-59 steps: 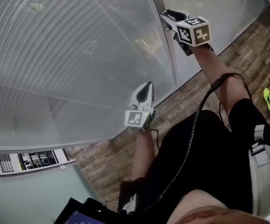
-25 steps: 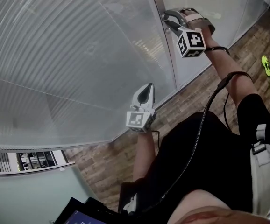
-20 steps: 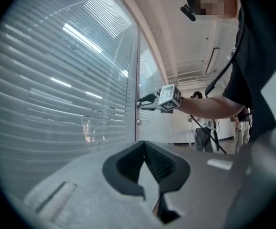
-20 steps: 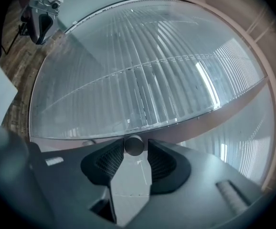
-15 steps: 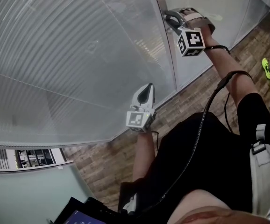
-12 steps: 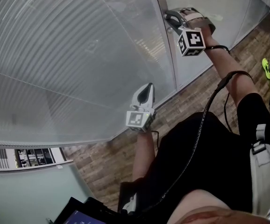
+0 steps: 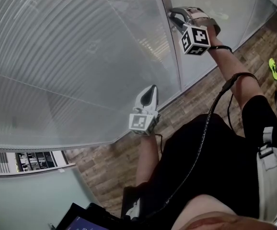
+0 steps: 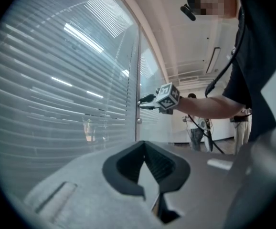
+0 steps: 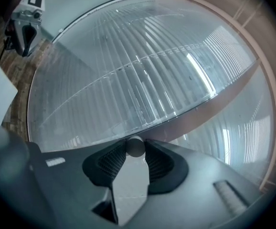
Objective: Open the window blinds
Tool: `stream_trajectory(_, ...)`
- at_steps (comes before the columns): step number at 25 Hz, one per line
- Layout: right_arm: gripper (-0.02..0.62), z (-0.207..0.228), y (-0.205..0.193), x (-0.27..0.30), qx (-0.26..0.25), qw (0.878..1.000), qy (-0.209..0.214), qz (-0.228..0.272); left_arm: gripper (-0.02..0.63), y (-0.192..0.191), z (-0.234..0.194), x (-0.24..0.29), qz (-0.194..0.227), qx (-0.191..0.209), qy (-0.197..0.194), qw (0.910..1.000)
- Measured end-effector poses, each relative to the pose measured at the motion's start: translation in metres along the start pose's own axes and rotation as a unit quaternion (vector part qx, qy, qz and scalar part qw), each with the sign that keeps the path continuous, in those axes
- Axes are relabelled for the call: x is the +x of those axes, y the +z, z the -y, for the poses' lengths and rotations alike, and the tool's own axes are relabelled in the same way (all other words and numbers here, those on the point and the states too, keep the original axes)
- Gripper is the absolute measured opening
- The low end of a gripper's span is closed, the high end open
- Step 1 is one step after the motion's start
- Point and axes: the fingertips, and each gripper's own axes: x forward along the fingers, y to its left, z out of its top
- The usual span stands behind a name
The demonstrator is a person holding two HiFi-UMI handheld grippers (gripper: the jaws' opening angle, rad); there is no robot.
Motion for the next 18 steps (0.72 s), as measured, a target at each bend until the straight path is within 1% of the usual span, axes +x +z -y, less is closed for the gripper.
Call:
stream_trajectory(4,0.127,0.0001,-0.0024,0.0013,0.063,0.998,0.004,0.001,0.002,-0.0006,-0.0008,-0.0009,0.000,0.000,0.000,1.0000)
stream_trajectory(6,0.127,0.0012,-0.0034,0.0007,0.106,0.994,0.009,0.004,0.003,-0.0010,-0.0003,-0.0012,-0.001,-0.001,-0.001,1.0000)
stream_trajectory(8,0.127,0.0036,-0.0039,-0.0004,0.156,0.988,0.015,0.007,0.003,-0.0012,0.0001,-0.0015,-0.001,-0.002,-0.002,1.0000)
stream_trajectory(10,0.127,0.0067,-0.0044,-0.0008,0.215,0.976,0.022,0.013,0.003,-0.0007,0.0004,-0.0009,0.000,-0.002,-0.003,1.0000)
stream_trajectory(12,0.127,0.0086,-0.0048,0.0008,0.273,0.962,0.028,0.018,0.003,-0.0008,-0.0005,0.0003,0.000,-0.001,-0.005,1.0000)
stream_trajectory(16,0.127,0.0061,-0.0051,0.0060,0.349,0.936,0.030,0.021,0.003,0.0013,-0.0013,0.0017,0.001,-0.003,-0.008,1.0000)
stream_trajectory(18,0.127,0.0070,-0.0065,0.0058,0.390,0.920,0.029,0.023,0.003,0.0058,0.0020,0.0028,0.002,0.000,-0.013,0.9999)
